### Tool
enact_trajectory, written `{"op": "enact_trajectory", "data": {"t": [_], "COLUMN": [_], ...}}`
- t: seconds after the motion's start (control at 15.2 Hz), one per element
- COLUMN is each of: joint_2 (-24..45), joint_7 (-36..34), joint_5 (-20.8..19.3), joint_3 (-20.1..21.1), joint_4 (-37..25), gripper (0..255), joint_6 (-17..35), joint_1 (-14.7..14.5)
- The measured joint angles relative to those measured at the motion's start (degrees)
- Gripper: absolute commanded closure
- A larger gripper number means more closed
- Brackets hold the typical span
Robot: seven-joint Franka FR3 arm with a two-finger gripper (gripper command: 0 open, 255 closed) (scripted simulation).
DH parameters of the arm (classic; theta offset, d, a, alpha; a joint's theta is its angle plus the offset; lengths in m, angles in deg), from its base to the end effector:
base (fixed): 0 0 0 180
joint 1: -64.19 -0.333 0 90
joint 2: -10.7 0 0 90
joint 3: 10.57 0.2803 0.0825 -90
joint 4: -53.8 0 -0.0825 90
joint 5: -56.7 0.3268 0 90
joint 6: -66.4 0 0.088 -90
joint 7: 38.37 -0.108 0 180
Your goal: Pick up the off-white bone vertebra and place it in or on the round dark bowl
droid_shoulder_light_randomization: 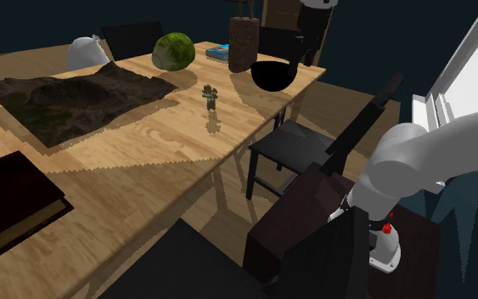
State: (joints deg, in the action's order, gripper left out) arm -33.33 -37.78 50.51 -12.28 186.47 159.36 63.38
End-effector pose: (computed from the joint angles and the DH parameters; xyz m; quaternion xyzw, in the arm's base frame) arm 0.2850 -0.0184 0.5813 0.9983 0.0019 0.0371 0.0440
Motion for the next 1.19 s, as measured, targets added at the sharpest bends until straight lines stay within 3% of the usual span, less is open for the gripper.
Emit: {"op": "enact_trajectory", "data": {"t": [0.2,0.59,1.19], "joint_2": [1.58,10.66,27.11], "joint_7": [-1.12,-5.73,-12.10], "joint_5": [0.64,2.83,4.23], "joint_3": [0.65,3.17,6.58], "joint_4": [0.07,-1.04,-8.01], "gripper": [0,0,0], "joint_6": [1.80,10.83,22.33], "joint_1": [-0.28,-1.30,-2.27]}}
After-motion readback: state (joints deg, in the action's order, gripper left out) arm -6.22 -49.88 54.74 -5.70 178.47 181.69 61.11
